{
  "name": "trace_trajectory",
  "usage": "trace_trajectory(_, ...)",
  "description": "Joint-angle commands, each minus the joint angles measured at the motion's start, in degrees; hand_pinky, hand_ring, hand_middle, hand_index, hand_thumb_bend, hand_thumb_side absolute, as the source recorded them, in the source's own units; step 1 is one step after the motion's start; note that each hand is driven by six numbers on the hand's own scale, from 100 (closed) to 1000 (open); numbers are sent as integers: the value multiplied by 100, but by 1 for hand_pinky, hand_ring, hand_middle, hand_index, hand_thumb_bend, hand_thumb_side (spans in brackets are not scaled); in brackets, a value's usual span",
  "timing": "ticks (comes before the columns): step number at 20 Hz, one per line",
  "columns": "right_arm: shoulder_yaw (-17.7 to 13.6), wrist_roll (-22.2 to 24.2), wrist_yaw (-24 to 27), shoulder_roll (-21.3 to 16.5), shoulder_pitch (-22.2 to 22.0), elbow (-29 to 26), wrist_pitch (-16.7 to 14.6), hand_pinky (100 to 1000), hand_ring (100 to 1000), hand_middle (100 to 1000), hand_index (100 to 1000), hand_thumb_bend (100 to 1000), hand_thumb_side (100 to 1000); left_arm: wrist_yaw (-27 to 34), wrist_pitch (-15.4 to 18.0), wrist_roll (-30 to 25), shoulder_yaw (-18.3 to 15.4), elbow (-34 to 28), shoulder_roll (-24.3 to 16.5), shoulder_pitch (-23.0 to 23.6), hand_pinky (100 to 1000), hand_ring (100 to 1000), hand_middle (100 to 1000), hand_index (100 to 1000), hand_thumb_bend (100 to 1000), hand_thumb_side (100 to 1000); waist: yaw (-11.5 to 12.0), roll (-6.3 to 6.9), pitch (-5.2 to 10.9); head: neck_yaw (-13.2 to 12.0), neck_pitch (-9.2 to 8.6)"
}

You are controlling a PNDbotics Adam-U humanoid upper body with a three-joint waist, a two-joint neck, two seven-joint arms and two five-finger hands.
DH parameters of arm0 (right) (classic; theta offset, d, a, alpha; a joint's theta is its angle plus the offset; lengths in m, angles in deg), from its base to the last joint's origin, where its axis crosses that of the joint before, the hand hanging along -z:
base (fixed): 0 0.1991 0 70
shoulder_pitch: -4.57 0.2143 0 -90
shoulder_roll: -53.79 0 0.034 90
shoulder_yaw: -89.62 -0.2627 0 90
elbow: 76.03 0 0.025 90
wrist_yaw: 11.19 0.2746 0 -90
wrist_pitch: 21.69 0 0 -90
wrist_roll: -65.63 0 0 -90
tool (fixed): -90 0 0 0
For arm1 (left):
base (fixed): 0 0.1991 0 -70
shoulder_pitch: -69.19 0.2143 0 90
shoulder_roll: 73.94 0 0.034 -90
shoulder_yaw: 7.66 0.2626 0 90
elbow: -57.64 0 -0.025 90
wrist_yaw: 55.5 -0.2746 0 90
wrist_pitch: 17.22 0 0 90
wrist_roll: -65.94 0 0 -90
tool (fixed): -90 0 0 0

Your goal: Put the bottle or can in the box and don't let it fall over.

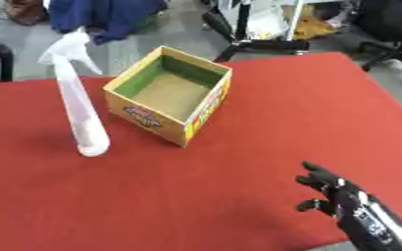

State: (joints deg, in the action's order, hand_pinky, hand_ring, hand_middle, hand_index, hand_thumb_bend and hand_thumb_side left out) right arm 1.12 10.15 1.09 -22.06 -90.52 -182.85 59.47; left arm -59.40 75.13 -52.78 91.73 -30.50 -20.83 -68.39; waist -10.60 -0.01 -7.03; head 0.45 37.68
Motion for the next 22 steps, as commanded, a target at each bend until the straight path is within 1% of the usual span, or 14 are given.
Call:
trace_trajectory(1,27,41,-4,-111,11,-49,-15,690,958,1000,874,100,703,-361,44,-350,180,564,318,-434,821,903,748,843,371,718,-18,0,108,14,-61)
trace_trajectory(4,48,61,1,-103,14,-45,-11,690,958,1000,874,100,714,-750,77,-339,269,999,666,-712,819,900,745,840,370,695,-41,-14,96,-8,-57)
trace_trajectory(7,62,81,1,-98,20,-44,-9,690,958,1000,874,100,715,-1092,128,-299,368,1233,888,-799,817,897,744,840,361,675,-62,-23,83,-31,-59)
trace_trajectory(9,68,90,4,-93,25,-45,-9,690,958,1000,874,100,714,-1290,166,-280,423,1310,984,-810,813,890,741,840,382,665,-76,-27,78,-48,-61)
trace_trajectory(12,75,102,4,-80,23,-40,-4,690,958,1000,874,100,722,-1594,218,-84,477,1336,1076,-775,810,882,737,839,398,650,-91,-34,68,-51,-76)
trace_trajectory(15,78,103,4,-67,27,-37,-1,690,958,1000,874,100,722,-1787,235,129,534,1361,1130,-720,802,875,727,834,374,629,-102,-40,57,-44,-98)
trace_trajectory(22,79,97,2,-49,29,-32,8,690,958,1000,873,100,731,-1973,259,131,600,1453,1154,-597,762,852,703,825,356,620,-107,-47,38,0,-160)
